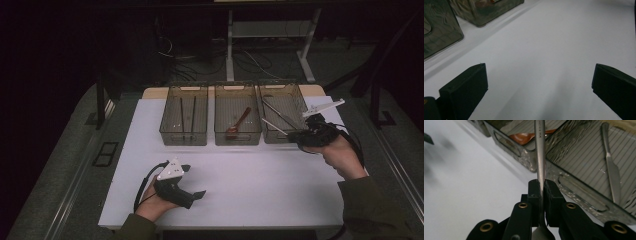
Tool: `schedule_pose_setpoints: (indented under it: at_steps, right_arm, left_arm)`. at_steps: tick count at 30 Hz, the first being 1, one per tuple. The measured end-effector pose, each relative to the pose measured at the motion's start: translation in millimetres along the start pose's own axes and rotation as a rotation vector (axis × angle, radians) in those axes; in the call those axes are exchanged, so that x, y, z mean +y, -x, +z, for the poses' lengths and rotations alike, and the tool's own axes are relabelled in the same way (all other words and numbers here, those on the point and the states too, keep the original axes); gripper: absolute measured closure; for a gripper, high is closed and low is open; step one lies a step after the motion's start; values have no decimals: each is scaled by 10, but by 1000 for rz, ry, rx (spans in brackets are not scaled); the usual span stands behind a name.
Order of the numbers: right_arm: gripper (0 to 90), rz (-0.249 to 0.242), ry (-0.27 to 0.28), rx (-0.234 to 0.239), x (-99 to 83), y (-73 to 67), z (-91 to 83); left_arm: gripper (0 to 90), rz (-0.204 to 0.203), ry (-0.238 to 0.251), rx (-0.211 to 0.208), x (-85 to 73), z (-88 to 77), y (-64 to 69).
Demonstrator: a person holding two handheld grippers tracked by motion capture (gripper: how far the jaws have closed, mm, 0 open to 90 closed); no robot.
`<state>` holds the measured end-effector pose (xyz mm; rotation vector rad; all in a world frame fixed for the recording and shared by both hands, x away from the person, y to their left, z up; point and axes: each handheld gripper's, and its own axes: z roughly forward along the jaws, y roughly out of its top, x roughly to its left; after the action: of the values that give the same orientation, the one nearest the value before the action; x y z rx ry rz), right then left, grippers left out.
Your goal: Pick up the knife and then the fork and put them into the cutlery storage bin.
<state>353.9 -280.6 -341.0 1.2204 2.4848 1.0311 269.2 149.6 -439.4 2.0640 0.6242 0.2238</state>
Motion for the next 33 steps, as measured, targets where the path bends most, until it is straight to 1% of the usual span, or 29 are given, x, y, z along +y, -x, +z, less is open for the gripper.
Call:
schedule_pose_setpoints:
  at_steps: [6,10,17,22,25,28,30,33]
  right_arm:
    - [829,20,20,-24,80,121,10]
    - [829,34,24,-45,151,213,23]
    - [829,49,14,-97,283,366,68]
    - [829,65,-1,-107,355,492,137]
    - [829,73,-12,-122,401,566,188]
    - [829,78,-17,-117,451,629,229]
    - [829,83,-21,-122,485,670,266]
    - [829,76,-37,-141,535,727,337]
  left_arm:
    - [0,-1,0,2,-3,-9,1]
    - [0,-2,1,2,-2,-7,3]
    - [0,0,1,-1,-2,-3,2]
    - [0,-1,1,-2,-3,-2,6]
    - [0,-2,2,-3,-2,-2,9]
    - [0,-1,1,-4,-2,1,7]
    - [0,-1,1,-4,-2,0,9]
    - [0,-2,3,-4,-2,-1,9]
